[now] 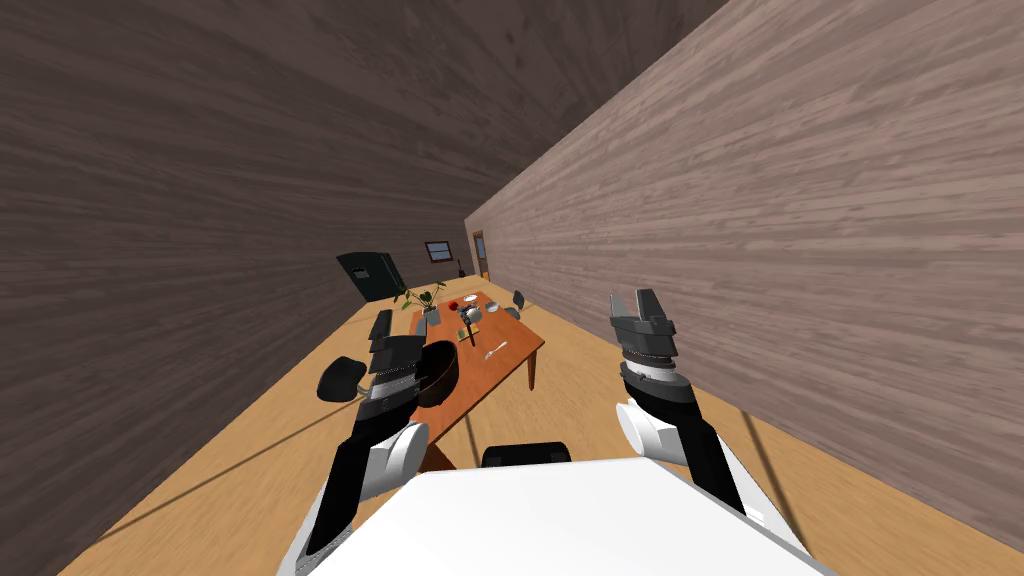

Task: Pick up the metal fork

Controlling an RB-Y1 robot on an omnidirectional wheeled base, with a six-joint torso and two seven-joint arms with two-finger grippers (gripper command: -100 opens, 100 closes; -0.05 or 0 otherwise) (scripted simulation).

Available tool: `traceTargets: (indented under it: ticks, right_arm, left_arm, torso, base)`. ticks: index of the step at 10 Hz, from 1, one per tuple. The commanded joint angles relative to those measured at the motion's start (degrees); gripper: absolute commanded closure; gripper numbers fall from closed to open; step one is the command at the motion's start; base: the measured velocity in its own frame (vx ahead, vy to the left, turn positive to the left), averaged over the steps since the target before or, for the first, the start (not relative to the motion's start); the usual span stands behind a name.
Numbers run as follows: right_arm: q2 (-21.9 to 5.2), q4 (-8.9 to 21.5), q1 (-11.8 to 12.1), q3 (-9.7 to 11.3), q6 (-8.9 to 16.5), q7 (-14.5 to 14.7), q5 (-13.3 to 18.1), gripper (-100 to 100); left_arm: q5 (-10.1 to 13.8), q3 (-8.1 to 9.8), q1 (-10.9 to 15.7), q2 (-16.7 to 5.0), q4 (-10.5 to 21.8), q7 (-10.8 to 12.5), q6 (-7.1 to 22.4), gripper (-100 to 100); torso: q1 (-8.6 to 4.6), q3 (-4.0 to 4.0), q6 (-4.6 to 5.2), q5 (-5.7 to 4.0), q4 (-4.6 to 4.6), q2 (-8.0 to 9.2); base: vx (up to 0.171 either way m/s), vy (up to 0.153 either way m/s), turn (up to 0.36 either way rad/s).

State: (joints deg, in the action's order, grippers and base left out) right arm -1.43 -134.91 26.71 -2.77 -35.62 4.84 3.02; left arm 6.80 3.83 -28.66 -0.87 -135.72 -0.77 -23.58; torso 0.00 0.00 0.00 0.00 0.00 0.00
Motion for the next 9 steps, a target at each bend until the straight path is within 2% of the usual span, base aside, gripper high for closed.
traceTargets:
  ticks: [1,4,7,8,9]
  right_arm:
    - [0.0,0.0,0.0,0.0,0.0,0.0,0.0,0]
    - [0.0,0.0,0.0,0.0,0.0,0.0,0.0,0]
    - [0.0,0.0,0.0,0.0,0.0,0.0,0.0,0]
    - [0.0,0.0,0.0,0.0,0.0,0.0,0.0,0]
    - [0.0,0.0,0.0,0.0,0.0,0.0,0.0,0]
  left_arm:
    - [0.2,0.34,0.4,-2.0,1.2,0.1,1.4,-100]
    - [0.6,1.17,1.3,-4.6,4.0,0.4,4.8,-100]
    - [1.2,2.40,2.6,-6.8,7.8,0.7,9.6,-100]
    - [1.2,2.40,2.6,-6.8,7.8,0.7,9.7,-100]
    - [1.5,2.89,3.1,-7.4,9.2,0.9,11.5,-100]
  torso:
    - [0.00,0.00,0.00,0.00,0.00,0.00]
    - [-0.11,-0.06,0.01,-0.02,-0.03,-0.11]
    - [-0.12,-0.11,0.01,-0.03,-0.05,-0.19]
    - [-0.16,-0.11,0.00,-0.03,-0.05,-0.19]
    - [-0.16,-0.09,0.00,-0.04,-0.03,-0.15]
  base:
    - [0.012,-0.021,-0.045]
    - [0.029,-0.035,-0.054]
    - [0.044,-0.041,-0.070]
    - [0.031,-0.041,-0.017]
    - [0.031,-0.043,-0.065]
